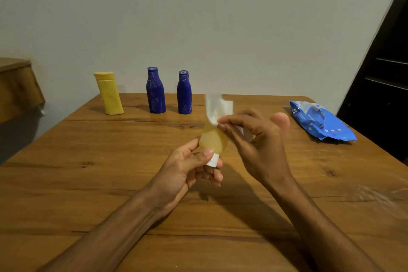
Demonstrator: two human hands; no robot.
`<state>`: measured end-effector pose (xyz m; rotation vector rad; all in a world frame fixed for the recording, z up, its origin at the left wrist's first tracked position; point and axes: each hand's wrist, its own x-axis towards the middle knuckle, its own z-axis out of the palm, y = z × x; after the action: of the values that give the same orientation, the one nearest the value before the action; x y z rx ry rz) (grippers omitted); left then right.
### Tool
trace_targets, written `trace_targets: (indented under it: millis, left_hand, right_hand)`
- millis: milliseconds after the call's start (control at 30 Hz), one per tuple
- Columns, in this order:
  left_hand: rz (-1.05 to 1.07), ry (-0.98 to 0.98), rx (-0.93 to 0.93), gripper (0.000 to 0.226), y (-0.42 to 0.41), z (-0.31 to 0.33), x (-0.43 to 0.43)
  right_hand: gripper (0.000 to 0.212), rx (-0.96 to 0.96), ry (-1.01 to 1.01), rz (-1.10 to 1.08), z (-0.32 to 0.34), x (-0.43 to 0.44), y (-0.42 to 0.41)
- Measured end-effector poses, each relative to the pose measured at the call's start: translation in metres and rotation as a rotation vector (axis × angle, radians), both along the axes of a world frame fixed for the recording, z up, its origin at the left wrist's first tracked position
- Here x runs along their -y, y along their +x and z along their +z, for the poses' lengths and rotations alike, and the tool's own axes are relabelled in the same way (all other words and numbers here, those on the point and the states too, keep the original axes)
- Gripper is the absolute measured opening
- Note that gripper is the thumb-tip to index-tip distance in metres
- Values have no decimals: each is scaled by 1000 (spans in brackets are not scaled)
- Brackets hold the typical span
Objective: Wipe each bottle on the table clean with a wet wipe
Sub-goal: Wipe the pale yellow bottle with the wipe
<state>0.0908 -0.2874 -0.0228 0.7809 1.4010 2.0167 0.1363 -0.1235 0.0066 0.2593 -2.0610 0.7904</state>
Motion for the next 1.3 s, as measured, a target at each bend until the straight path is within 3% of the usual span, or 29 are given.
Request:
trace_targets:
  millis: [233, 400, 600, 700, 900, 1000, 1100, 1300]
  left_hand:
    - [39, -15, -41, 41, 1, -1, 0]
    - [119, 13, -13, 37, -3, -2, 1]
    - [60, -102, -120, 42, 2, -1, 1]
    - [107, -127, -166, 43, 2, -1, -1]
    - [243, -135, -159, 46, 0, -2, -1]
    - [277, -167, -203, 34, -1, -4, -1]
    - [290, -202, -311, 25, -1, -7, -1]
    - [215, -254, -377, 51, 5, -9, -3]
  right_hand:
    - [19, 49, -65, 42, 1, -3, -2]
    - [23, 135, 34, 165, -4, 1, 0]
    - [19, 14, -84, -29, -1, -3, -2]
    - [19, 55, -107, 17, -1, -1, -2]
    - [22, 160, 142, 159, -6, 10, 0]
    - [20, 167, 212, 188, -7, 8, 2]
    - [23, 122, 183, 143, -7, 8, 2]
    - [19, -87, 119, -87, 2, 3, 3]
